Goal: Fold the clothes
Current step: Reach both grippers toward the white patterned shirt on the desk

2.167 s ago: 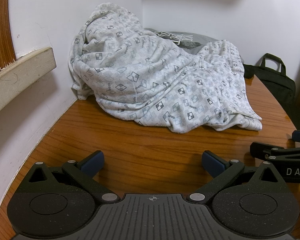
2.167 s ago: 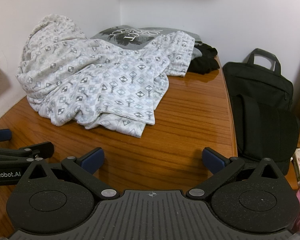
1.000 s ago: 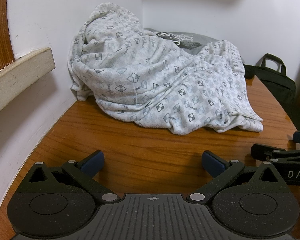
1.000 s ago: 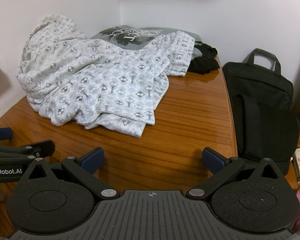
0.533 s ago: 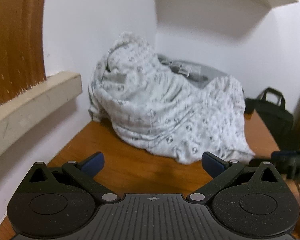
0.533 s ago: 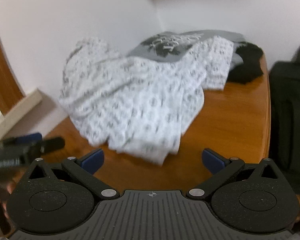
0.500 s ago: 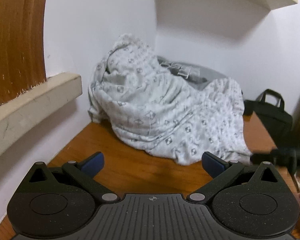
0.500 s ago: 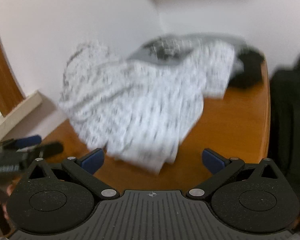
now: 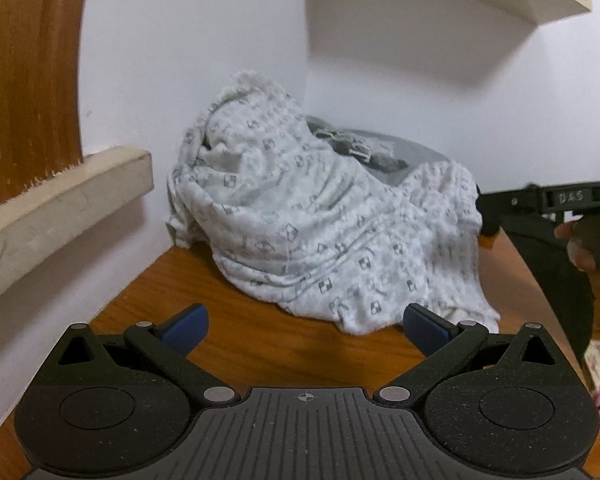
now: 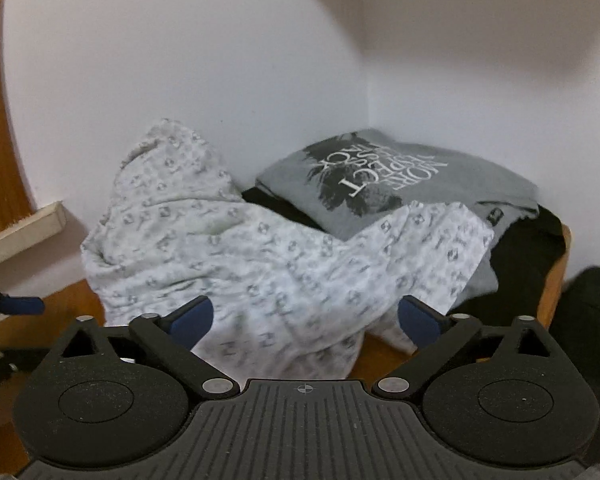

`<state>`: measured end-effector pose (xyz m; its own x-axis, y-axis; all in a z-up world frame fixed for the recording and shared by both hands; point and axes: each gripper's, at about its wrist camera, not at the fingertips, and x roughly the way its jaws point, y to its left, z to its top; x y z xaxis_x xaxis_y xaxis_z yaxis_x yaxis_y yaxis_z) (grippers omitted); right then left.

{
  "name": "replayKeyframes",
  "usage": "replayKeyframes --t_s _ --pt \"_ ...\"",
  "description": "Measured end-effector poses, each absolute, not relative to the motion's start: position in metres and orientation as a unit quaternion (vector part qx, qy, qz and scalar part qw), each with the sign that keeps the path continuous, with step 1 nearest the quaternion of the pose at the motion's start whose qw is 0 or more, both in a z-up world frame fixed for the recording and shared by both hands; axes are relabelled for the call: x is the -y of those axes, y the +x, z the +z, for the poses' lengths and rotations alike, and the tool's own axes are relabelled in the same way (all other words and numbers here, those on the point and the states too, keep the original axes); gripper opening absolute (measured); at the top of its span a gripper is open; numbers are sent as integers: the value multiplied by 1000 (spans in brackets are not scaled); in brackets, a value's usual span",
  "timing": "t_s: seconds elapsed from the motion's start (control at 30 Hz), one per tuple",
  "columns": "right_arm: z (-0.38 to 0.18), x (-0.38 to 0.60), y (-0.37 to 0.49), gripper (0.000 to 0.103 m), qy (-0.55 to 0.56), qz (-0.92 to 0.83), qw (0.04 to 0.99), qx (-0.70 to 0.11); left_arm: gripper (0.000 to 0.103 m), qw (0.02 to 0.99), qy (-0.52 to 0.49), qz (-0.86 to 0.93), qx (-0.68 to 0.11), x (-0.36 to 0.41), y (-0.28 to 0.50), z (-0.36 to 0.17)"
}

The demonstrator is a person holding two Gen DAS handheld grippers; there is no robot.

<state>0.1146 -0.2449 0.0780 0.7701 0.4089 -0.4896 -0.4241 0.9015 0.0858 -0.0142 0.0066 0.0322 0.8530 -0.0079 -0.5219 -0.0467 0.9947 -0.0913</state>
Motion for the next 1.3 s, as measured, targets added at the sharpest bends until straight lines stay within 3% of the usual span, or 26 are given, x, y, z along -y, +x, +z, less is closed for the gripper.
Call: replayKeyframes --t_s 0.2,0.3,0.33,0.4,0.53,0.6,0.63,0.67,0.8,0.9,1.0,1.1,1.13,1.3 --pt "77 273 129 84 -76 252 944 -198 103 958 -47 37 -282 12 -7 38" --pt "74 290 142 65 -73 267 939 -204 103 958 -58 39 -278 27 2 44" --pt "73 295 147 52 -68 280 933 -214 103 959 -59 38 -274 33 6 47" --pt "69 303 152 51 -60 295 926 -229 102 963 -57 35 -262 49 15 53" --pt "61 311 155 51 -33 342 906 -247 91 966 -45 23 -255 84 37 61" --pt "60 311 150 51 -35 352 904 -240 78 965 -27 17 -260 104 51 62" --pt "61 311 146 51 -38 356 904 -234 63 964 -18 14 -265 113 58 62" --pt "62 312 141 51 -42 361 903 -228 56 963 -5 12 -271 122 65 61" --pt "66 316 126 51 -47 376 900 -215 55 955 43 6 -292 154 91 54" --pt "67 322 121 50 -47 377 900 -214 65 948 75 13 -310 171 106 43" --pt "66 326 118 50 -46 368 903 -218 64 940 100 20 -326 177 120 32" --pt "62 330 118 51 -41 363 903 -225 24 942 98 38 -320 166 121 35" --pt "62 331 117 51 -43 363 903 -224 6 944 92 43 -313 161 118 39" --pt "60 324 115 51 -53 367 902 -219 6 962 44 69 -261 120 85 75"
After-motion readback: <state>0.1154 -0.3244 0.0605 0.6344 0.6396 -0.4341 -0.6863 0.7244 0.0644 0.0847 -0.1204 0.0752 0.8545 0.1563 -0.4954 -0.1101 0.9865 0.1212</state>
